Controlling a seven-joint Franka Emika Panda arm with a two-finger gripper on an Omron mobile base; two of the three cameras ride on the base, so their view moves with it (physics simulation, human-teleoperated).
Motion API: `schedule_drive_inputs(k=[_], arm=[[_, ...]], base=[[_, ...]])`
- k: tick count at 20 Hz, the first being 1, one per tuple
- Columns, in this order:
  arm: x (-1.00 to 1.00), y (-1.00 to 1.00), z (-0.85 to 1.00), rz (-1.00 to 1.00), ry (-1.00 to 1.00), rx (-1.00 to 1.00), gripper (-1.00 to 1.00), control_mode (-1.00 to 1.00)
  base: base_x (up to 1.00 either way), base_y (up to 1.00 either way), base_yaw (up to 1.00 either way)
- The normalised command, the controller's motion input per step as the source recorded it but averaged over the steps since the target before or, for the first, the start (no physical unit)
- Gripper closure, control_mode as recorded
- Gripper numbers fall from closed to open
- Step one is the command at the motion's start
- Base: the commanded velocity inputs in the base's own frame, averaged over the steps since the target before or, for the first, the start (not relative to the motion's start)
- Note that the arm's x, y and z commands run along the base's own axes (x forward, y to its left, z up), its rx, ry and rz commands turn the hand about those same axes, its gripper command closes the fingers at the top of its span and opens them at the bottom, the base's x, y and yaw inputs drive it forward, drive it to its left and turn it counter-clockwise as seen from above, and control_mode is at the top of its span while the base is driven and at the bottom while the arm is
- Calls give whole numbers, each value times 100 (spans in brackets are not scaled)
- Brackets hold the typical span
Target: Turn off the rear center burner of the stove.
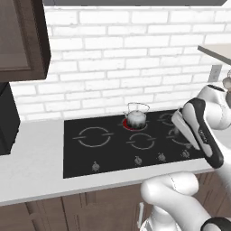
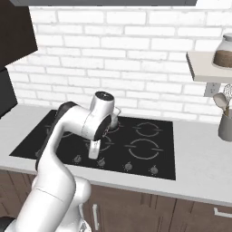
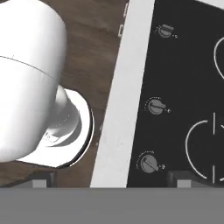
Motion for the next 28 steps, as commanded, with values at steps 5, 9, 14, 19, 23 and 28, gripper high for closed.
schedule_drive_inputs(k=[5, 9, 14, 19, 23, 28], arm=[[21, 0, -35, 56, 1, -12, -100, -100], [31, 5, -36, 48, 0, -11, -100, -100], [37, 11, -34, 39, 0, -5, -100, -100], [22, 5, -33, 13, 0, -4, -100, -100], [3, 1, -35, 0, 0, -1, -100, -100], [7, 1, -26, -7, 0, 0, -100, -100]], base=[[0, 0, 0], [0, 0, 0], [0, 0, 0], [0, 0, 0], [0, 0, 0], [0, 0, 0]])
